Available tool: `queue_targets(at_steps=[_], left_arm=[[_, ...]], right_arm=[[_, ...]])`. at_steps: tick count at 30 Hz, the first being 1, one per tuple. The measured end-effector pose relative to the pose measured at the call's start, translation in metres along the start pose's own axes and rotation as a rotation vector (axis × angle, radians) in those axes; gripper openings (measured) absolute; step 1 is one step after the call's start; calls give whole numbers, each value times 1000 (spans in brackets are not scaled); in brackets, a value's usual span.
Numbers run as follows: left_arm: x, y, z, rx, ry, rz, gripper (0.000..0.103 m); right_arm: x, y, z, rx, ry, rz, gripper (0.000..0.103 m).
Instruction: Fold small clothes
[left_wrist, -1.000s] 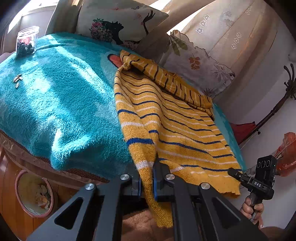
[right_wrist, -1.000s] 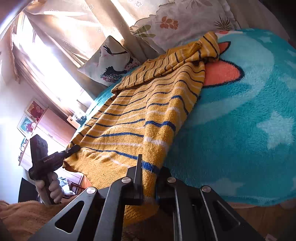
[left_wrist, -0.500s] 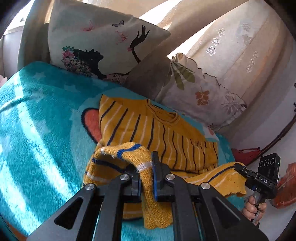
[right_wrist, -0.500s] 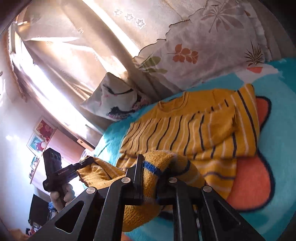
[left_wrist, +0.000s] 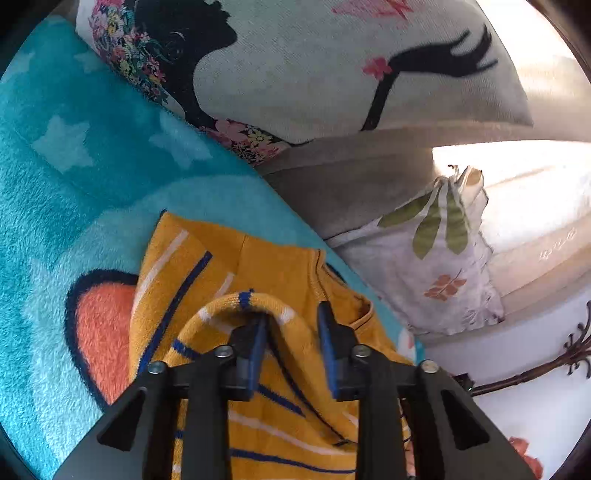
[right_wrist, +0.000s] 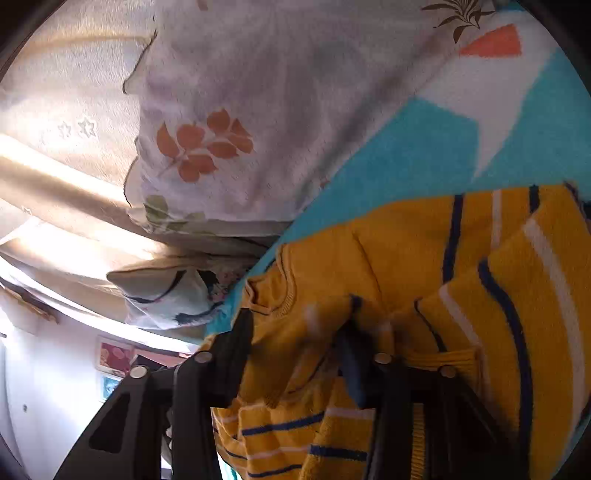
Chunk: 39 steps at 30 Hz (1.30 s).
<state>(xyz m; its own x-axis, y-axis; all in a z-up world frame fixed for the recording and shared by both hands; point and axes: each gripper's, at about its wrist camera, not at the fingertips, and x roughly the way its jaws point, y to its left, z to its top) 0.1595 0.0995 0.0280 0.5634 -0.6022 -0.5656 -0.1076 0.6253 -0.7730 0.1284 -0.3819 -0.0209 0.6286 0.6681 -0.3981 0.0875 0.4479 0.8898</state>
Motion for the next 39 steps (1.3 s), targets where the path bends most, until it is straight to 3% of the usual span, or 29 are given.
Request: queue_targets(at_steps=[1,3,6,9,13,18,20,21,22,24,26,29,33,34,35,36,39], left_arm=[[-2,3,3,-28,-14,-20,36],[-2,5,9,-63,-29,-31,43],[-10,-2,11,-23,-53,61,47],[-22,-13,1,76,-55,141,48],[-38,-21,-21,207,-40,236,51],[-54,-3,-56,301,-1,332,53],[-61,12,-69,294,13,336,53],[-61,19,-73,285,20,336,54],[-62,25,-78,274,25,337,54],[-67,34,-84,245,25,329,54],[-72,40,-89,230,15,318,54],[-79,47,-92,223,-7,327,58],[-80,51,-99,250,-19,331,59],[-78,48,-101,276,-10,334,58],[-76,45,-101,294,8,320,27],[-73,44,-100,293,37,306,9],[-92,47,-93,250,-18,293,5]], right_arm=[[-3,0,2,17,-22,12,70],[-11,-1,9,32,-61,-4,71],[-19,6,15,15,-81,-61,73],[-33,29,8,-122,-67,-198,74],[-51,58,-27,-349,-5,-390,74],[-59,68,-85,-528,64,-513,73],[-58,63,-99,-569,75,-569,53],[-57,59,-101,-569,92,-590,24],[-60,54,-100,-547,99,-573,10],[-77,44,-87,-462,52,-533,9],[-93,36,-75,-407,-7,-571,8],[-112,25,-63,-381,-87,-737,10],[-142,25,-67,-324,-128,-650,14],[-146,31,-71,-336,-144,-648,22],[-146,37,-75,-357,-156,-651,26],[-142,46,-80,-381,-165,-657,32],[-126,70,-93,-447,-161,-658,33]])
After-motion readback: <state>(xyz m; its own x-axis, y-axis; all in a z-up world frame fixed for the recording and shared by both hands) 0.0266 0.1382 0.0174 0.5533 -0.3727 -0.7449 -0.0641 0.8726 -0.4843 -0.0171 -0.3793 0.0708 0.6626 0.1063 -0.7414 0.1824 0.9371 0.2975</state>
